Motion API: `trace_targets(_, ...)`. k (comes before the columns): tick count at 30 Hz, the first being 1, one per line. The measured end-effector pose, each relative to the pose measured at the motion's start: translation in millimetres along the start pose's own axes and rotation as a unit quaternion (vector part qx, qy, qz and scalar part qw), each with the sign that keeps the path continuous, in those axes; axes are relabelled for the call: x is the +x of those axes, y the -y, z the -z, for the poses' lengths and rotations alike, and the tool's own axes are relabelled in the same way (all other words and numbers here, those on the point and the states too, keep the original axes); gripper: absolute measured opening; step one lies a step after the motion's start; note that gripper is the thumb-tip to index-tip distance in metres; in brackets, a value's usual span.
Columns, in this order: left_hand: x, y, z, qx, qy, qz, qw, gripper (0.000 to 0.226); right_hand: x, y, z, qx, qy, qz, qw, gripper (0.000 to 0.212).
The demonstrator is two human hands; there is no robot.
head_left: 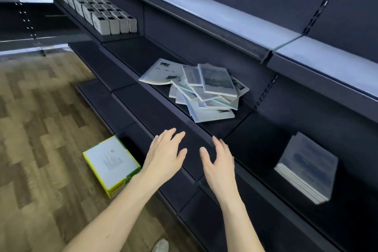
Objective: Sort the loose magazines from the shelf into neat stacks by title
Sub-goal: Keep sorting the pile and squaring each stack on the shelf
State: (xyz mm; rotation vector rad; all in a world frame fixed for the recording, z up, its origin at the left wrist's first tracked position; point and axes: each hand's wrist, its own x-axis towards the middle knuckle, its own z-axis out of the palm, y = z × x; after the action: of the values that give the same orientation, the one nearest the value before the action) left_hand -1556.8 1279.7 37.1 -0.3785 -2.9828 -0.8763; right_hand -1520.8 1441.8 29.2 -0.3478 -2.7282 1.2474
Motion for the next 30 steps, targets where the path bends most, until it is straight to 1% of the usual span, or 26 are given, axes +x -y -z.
trace_targets(3,30.2,9.4,8.1,0.006,-0.007,-0.006,1.000,0.053,34.5,12.6,-11.8,0.025,-0.010,0.007,1.000,0.059)
trace_targets(7,68.0,17.6,11.8,0.012,0.006,-0.019,1.000,0.054,72.7,21.5,-26.4,0.044,-0.029,0.028,0.998,0.057)
trace_targets(9,88.6,19.4,11.4,0.011,0.011,-0.032,0.999,0.054,93.8,24.6,-29.4,0.049,-0.036,0.020,0.998,0.057)
trace_targets(16,145.0,30.2,10.6,0.006,0.005,-0.062,0.998,0.053,152.8,25.1,-35.7,0.029,-0.085,0.051,0.995,0.053)
trace_targets(22,185.5,37.7,7.8,-0.014,0.007,-0.102,0.995,0.052,188.5,30.4,-47.0,0.027,-0.104,0.042,0.993,0.059)
trace_targets(26,216.8,45.0,7.5,-0.039,0.014,-0.134,0.990,0.043,215.2,35.4,-51.1,0.027,-0.154,0.008,0.988,0.066)
trace_targets(30,247.4,57.8,15.9,-0.051,0.019,-0.171,0.984,0.038,242.4,41.7,-56.3,-0.019,-0.194,-0.020,0.981,0.074)
